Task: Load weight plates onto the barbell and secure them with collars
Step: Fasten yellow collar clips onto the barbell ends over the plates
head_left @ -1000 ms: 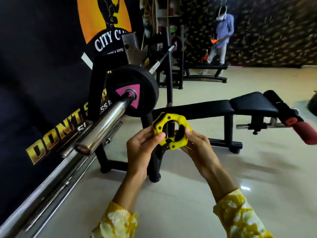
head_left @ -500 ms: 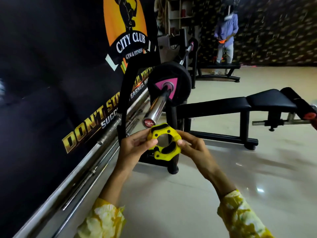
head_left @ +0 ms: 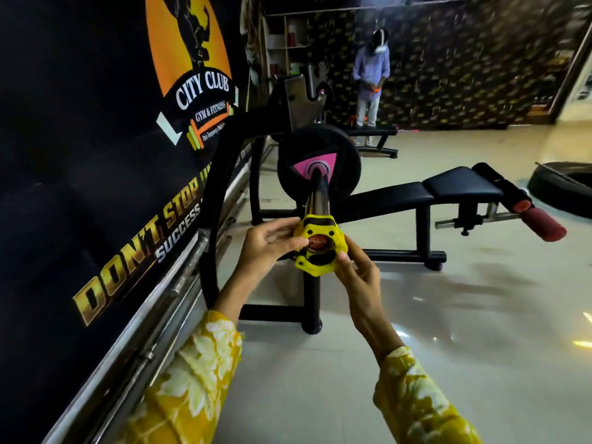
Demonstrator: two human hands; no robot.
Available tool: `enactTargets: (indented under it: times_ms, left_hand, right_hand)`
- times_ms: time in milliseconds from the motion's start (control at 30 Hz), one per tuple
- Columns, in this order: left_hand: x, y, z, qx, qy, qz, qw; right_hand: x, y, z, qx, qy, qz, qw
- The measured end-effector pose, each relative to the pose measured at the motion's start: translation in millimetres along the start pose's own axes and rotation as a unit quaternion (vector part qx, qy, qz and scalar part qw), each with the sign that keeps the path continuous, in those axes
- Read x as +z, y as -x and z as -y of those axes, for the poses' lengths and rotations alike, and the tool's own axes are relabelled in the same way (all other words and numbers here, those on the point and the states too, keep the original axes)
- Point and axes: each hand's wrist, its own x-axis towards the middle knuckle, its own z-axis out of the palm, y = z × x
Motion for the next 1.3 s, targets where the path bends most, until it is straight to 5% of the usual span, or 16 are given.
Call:
enactTargets:
  times_ms: [100,233,367,633,933,1167,1300]
  left_hand:
    - [-1.9,-20.9,9.5,-0.002,-0.030,-0.004,1.000]
    - [7.7,-38.9,27.8,-0.081,-0.072,-0.146,0.983]
    - [17.7,-62.1,35.9,-0.185,0.118,-0.150,0.964]
    - [22.4,-144.3,34.3,-0.083,-0.078,-0.176,0.978]
    - [33.1,-241.4,36.4,0.018,-0.204,-0.131,0.970]
    - [37.3,-257.9,29.1,-0.018,-0.175,-0.137,0.975]
    - [36.3,-250.2,23.6,-0.001,-0.315,-0.209,0.926]
  right_hand:
    - [6.8,-11.9,-6.2,0.005,-0.014,-0.025,1.000]
    - [15.0,-34.6,-5.3,0.035,0.009,-0.056,0.998]
    - [16.3,-64.5,4.3,0.082,0.064,-0.135,0.985]
    - [17.7,-130.9,16.2,0.120,0.171,-0.061,0.976]
    - [-2.6,-220.9,-11.1,0.245,0.038,-0.087,0.965]
    - [-7.6,-258.0,-26.1,0.305,-0.071,-0.044,0.949]
    - [-12.4,-267.8,-24.3,0.299,-0.136,-0.013,0.944]
